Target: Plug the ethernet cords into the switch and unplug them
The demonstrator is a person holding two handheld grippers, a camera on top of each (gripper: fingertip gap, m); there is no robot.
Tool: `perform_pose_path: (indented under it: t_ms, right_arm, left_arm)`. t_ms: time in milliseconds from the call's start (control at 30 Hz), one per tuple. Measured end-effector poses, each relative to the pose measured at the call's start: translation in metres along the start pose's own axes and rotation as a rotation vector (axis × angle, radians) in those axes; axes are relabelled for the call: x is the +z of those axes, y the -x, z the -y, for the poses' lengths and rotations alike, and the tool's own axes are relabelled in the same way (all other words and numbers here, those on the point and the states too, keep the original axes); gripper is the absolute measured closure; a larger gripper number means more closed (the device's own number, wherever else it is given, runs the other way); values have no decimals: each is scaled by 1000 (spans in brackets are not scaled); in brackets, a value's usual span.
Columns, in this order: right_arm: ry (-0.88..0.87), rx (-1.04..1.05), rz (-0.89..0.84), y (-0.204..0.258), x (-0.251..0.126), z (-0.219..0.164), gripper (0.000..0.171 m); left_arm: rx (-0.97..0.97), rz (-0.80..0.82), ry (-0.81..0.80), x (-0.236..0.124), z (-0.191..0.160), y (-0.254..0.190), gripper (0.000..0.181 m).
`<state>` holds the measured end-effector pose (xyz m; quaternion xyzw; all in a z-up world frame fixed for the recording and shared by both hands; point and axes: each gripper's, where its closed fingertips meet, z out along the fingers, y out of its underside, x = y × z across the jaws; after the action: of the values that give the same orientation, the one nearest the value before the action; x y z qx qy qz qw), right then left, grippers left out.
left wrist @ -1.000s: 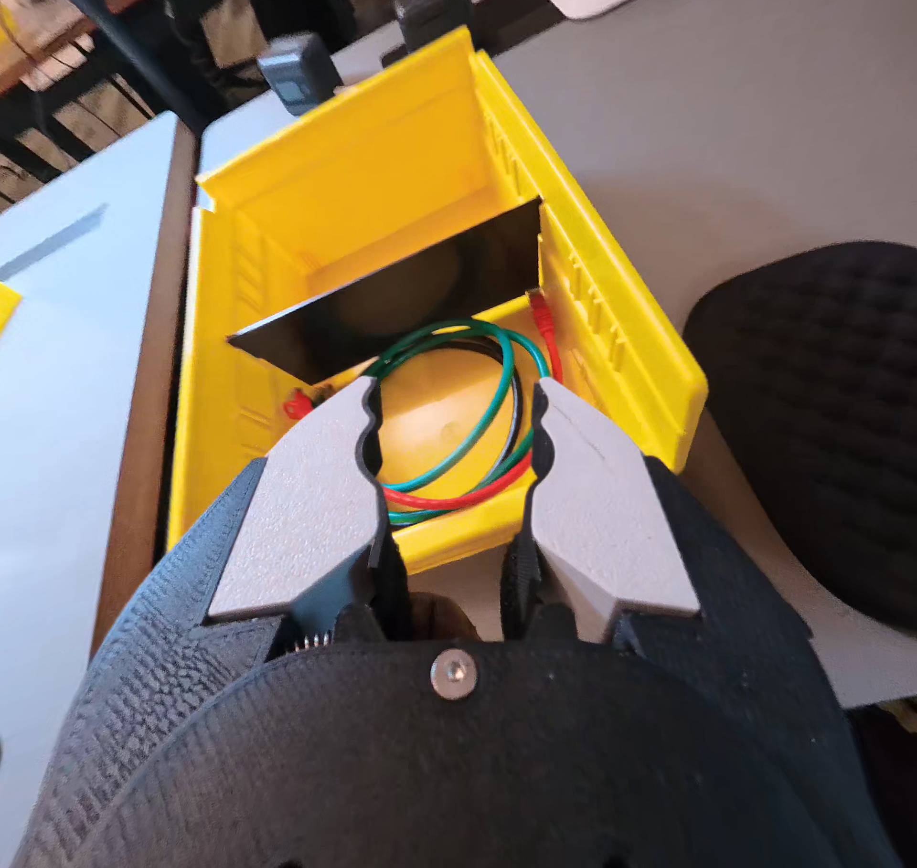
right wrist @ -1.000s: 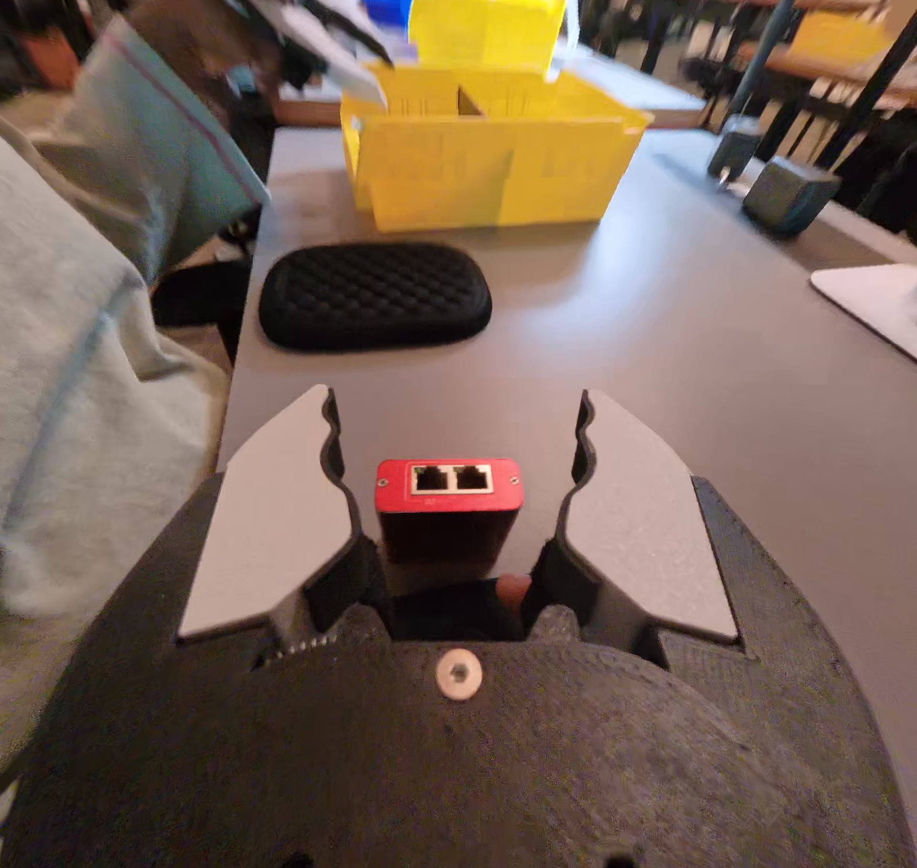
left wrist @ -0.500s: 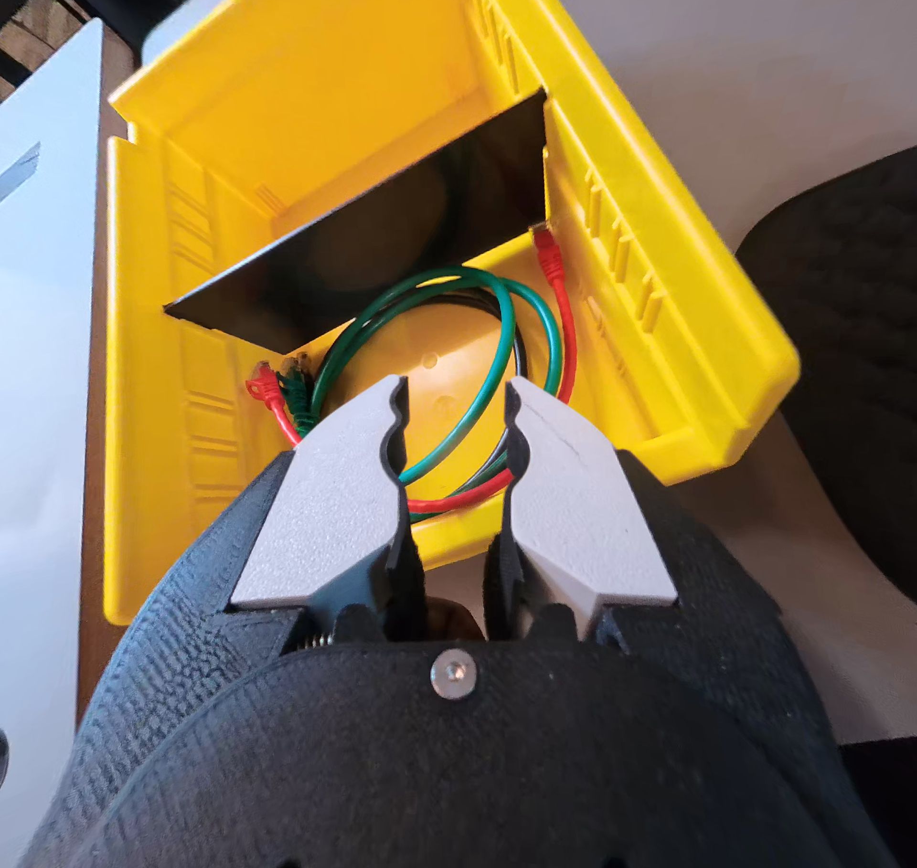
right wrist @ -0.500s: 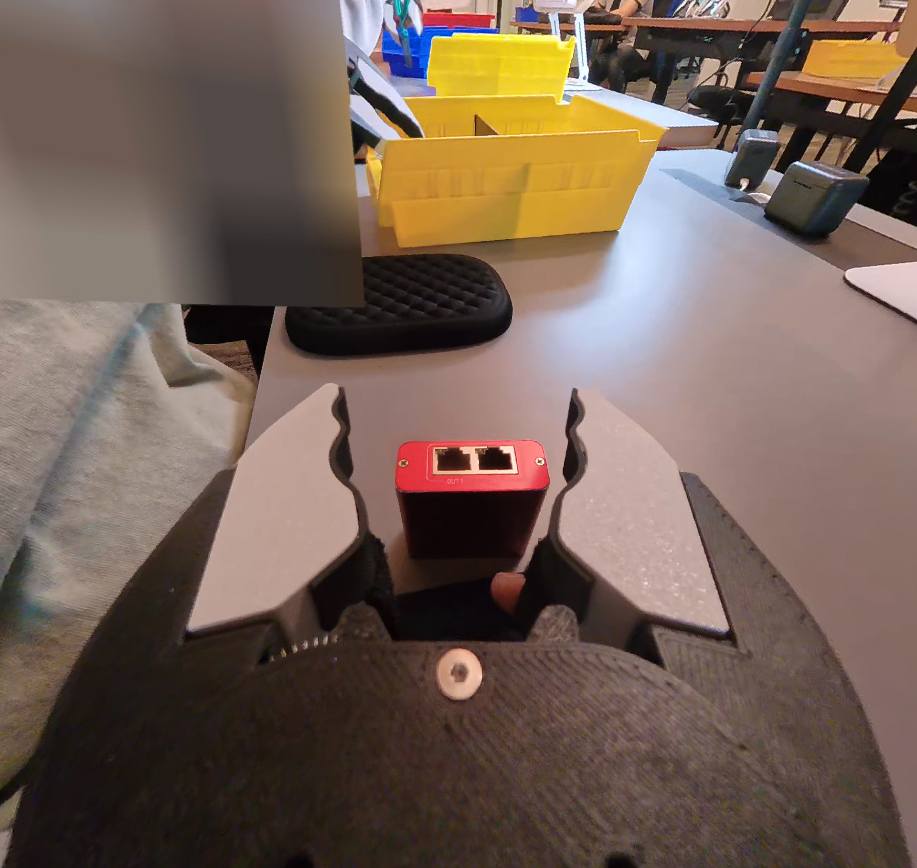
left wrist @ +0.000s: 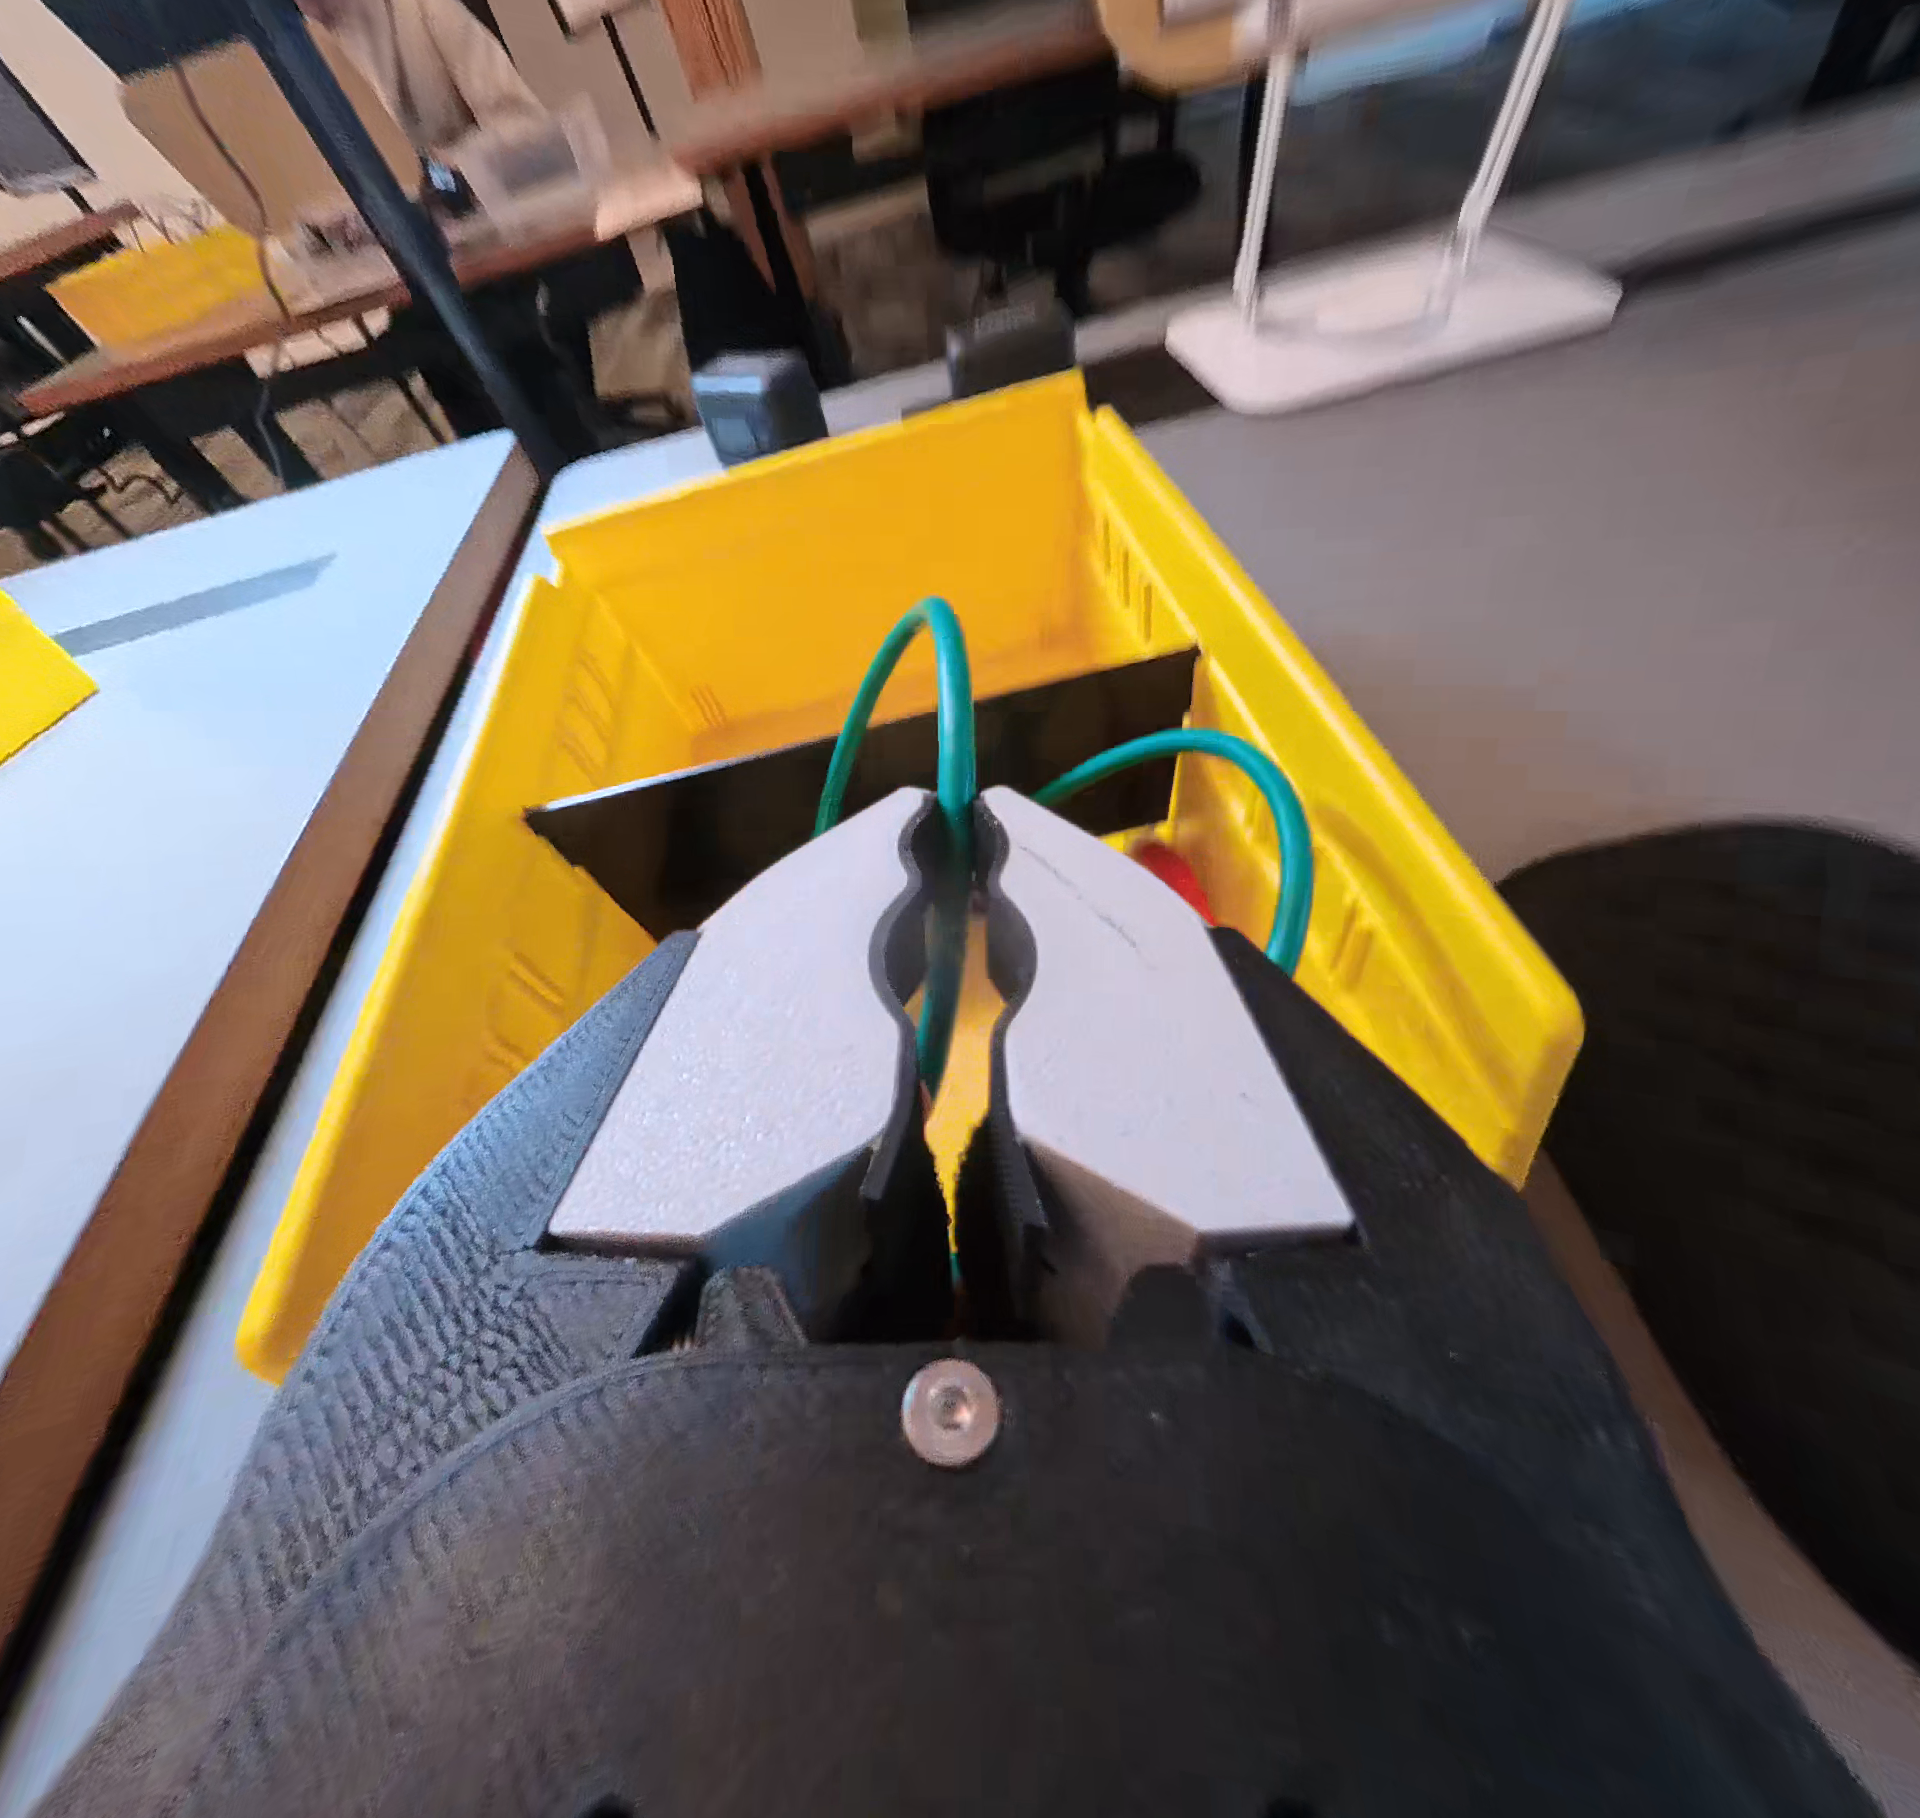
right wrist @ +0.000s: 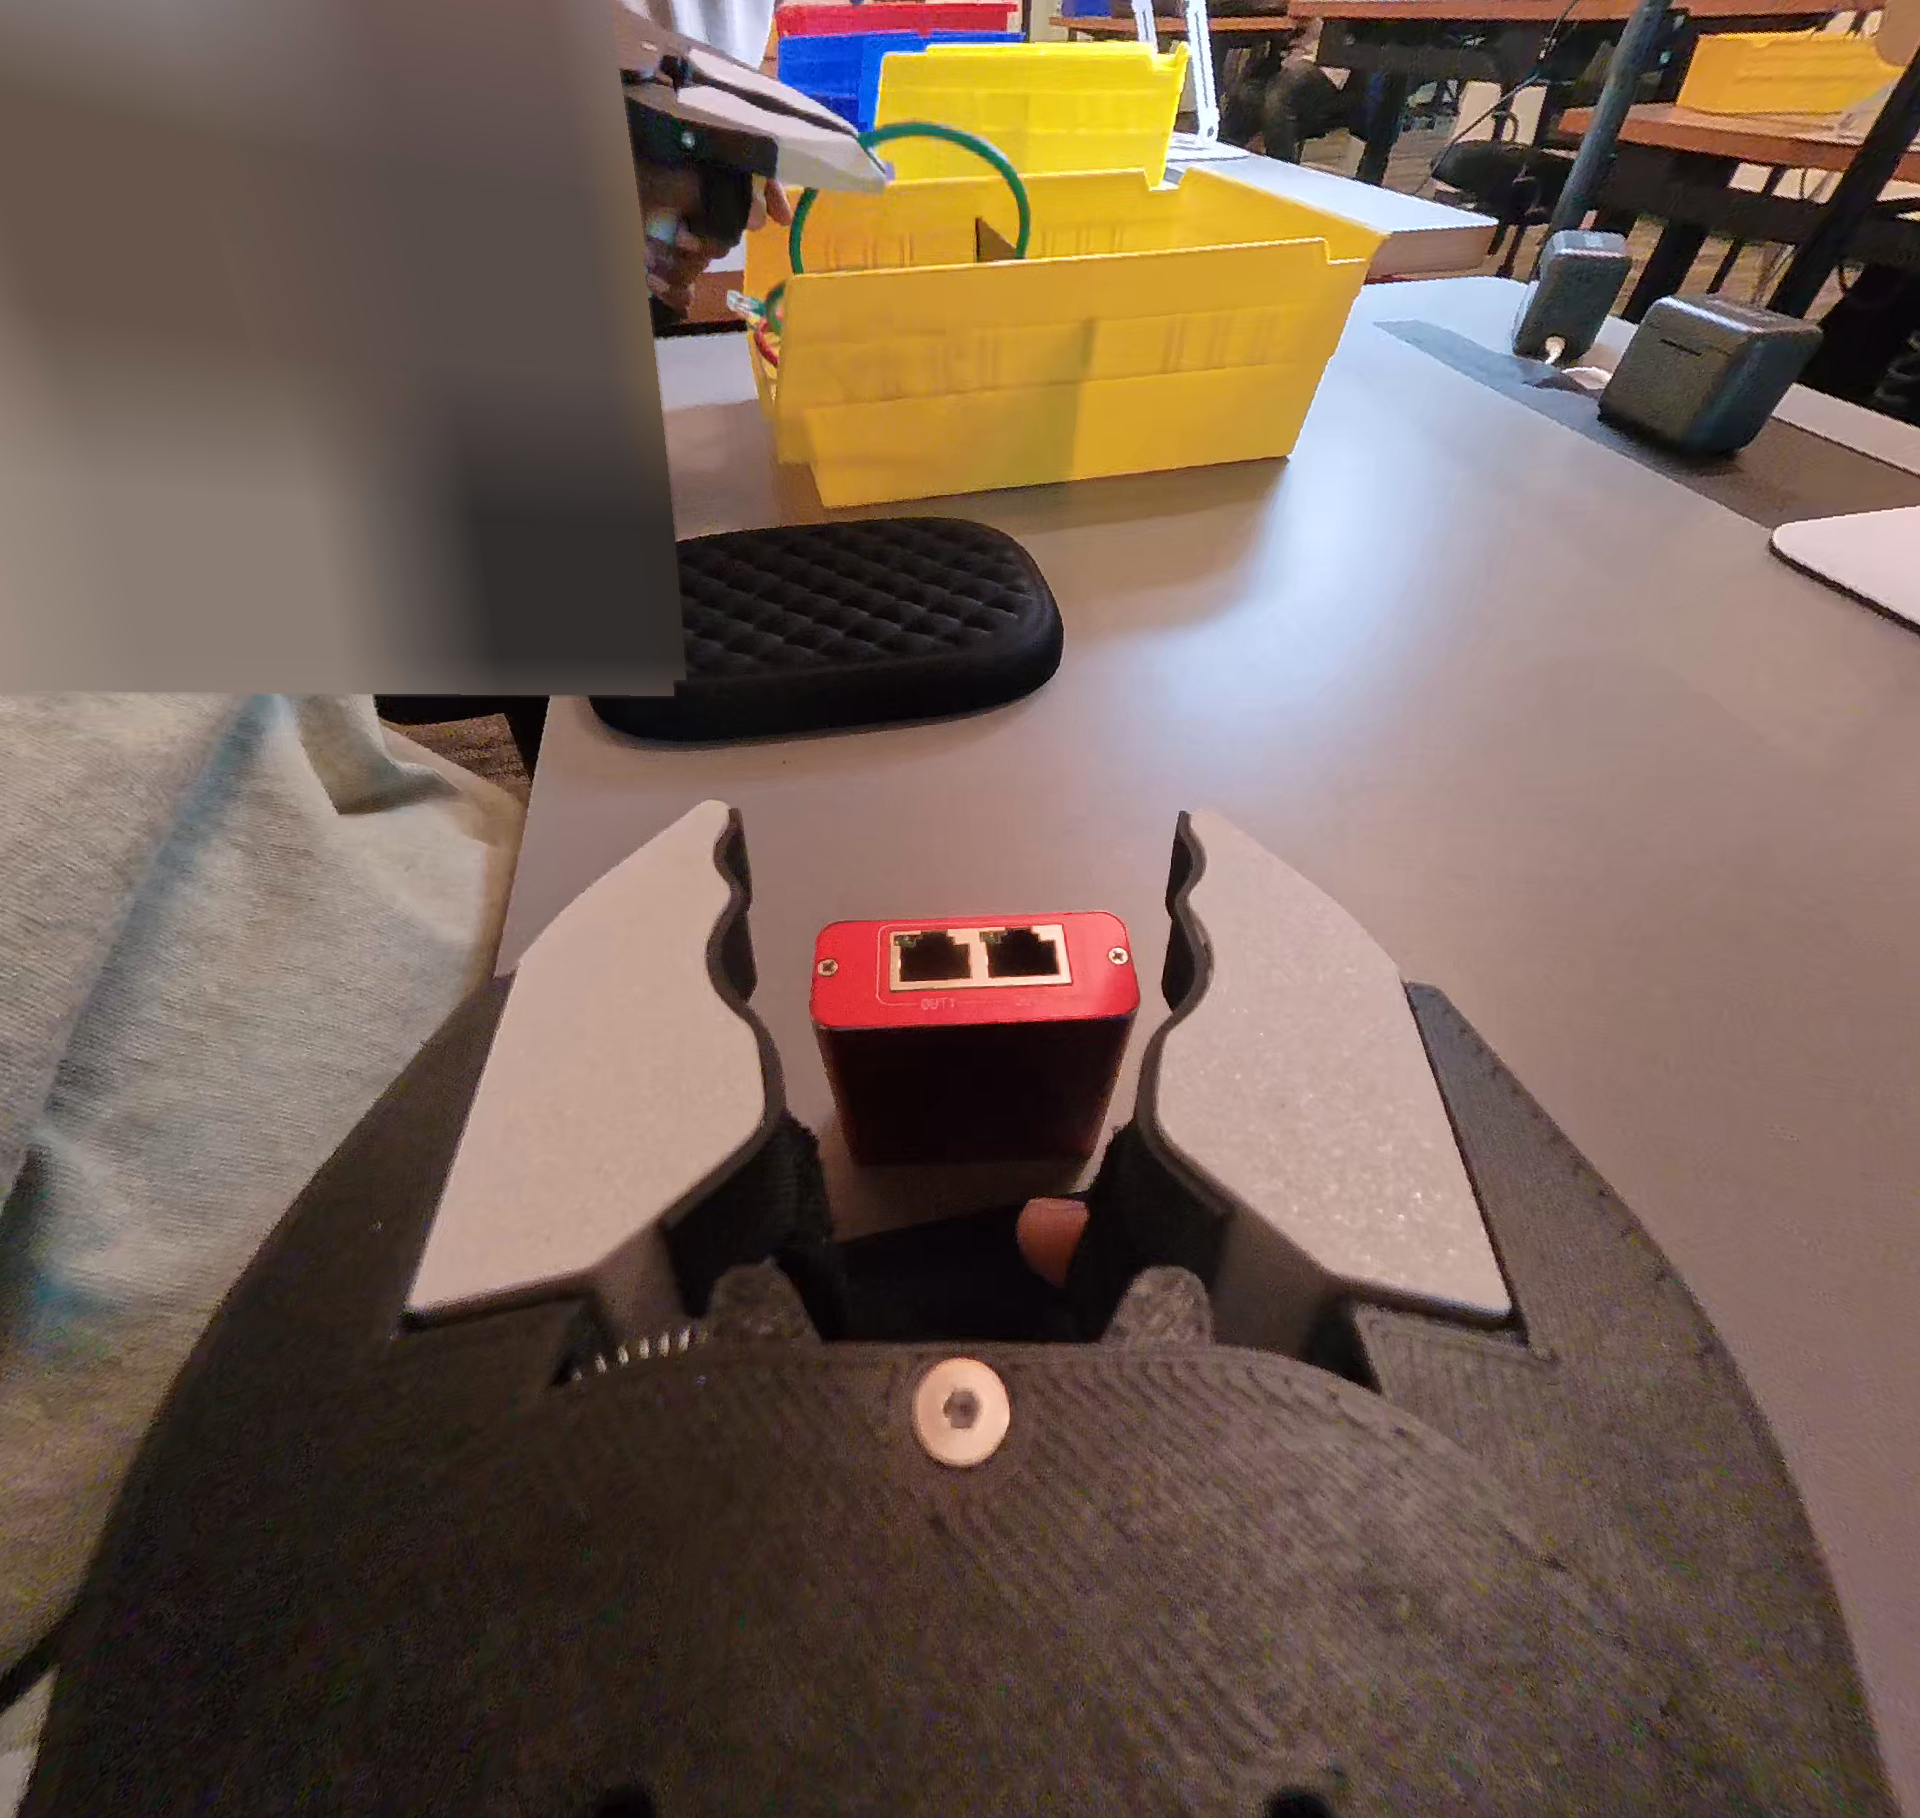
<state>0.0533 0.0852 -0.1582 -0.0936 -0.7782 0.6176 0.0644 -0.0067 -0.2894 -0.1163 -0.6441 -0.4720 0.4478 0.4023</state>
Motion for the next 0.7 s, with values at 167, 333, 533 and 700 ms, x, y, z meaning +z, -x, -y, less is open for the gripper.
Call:
perform_pose_path:
  t_ms: [167, 333, 533, 700]
  right_arm:
    - [-12, 0, -8, -1, -1, 2, 95]
    - [8, 4, -10, -1, 0, -1, 95]
    - [26, -5, -16, -1, 2, -2, 95]
    - [9, 1, -22, -2, 0, 0, 95]
  left_arm:
    - [-224, -31, -304, -12, 27, 15, 176]
    - [-355, -84, -612, -35, 59, 20, 176]
    - [-383, -191, -855, -59, 83, 7, 176]
    - [-337, -325, -975, -87, 113, -21, 176]
